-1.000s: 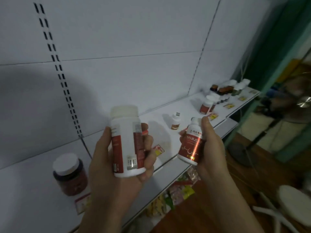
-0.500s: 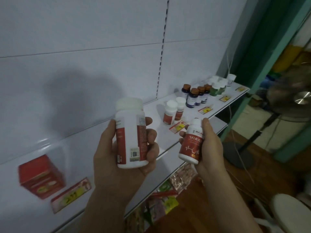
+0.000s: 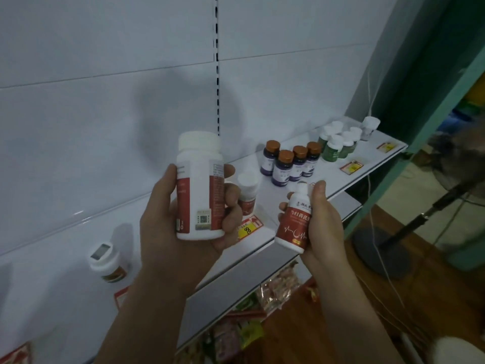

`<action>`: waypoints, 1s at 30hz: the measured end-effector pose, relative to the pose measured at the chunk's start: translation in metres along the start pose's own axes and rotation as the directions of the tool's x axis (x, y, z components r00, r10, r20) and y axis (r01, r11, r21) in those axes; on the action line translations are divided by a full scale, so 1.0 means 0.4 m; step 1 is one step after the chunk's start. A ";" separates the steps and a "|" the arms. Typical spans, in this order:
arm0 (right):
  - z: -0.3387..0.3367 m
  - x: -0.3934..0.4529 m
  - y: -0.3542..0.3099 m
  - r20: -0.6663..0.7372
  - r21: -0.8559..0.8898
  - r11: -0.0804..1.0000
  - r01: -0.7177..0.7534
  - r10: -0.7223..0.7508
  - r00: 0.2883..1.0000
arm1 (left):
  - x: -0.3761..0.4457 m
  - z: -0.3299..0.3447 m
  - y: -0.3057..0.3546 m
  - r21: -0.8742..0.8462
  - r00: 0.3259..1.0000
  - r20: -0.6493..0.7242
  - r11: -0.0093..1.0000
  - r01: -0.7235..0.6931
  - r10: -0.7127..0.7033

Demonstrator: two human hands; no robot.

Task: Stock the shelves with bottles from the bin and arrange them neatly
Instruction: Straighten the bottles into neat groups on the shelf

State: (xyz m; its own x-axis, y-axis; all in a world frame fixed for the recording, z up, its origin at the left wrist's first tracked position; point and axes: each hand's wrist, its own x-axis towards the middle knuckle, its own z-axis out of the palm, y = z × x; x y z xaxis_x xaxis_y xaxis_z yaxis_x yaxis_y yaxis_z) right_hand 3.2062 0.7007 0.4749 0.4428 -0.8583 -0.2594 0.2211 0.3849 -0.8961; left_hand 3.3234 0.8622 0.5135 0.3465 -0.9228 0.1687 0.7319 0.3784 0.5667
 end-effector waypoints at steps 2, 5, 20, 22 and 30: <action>0.011 0.050 -0.015 0.019 -0.001 1.000 0.002 -0.002 1.000 | 0.050 -0.004 -0.007 0.046 0.999 -0.022 0.999 -0.025 0.026; 0.030 0.126 -0.042 0.053 0.003 1.000 0.025 -0.025 0.998 | 0.124 -0.011 -0.015 0.062 0.999 -0.014 0.997 -0.036 0.037; 0.098 0.420 -0.065 0.482 -0.243 0.947 0.212 -0.072 0.873 | 0.272 -0.051 -0.027 0.150 0.950 -0.194 0.965 -0.217 0.244; 0.096 0.439 -0.083 0.603 -0.310 0.900 0.305 -0.062 0.795 | 0.254 -0.048 -0.043 0.157 0.929 -0.225 0.952 -0.264 0.295; 0.224 0.510 -0.196 0.918 -0.256 0.688 0.679 -0.048 0.395 | 0.174 -0.018 -0.106 0.244 0.817 -0.348 0.886 -0.394 0.459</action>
State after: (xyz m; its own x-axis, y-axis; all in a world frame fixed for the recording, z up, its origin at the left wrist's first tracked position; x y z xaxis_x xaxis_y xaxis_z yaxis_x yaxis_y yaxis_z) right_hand 3.3570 0.5257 0.5246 0.9616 -0.0456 0.2707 0.2300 -0.4047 -0.8851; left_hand 3.3205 0.7825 0.4953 0.8237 -0.5548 0.1171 0.3688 0.6810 0.6326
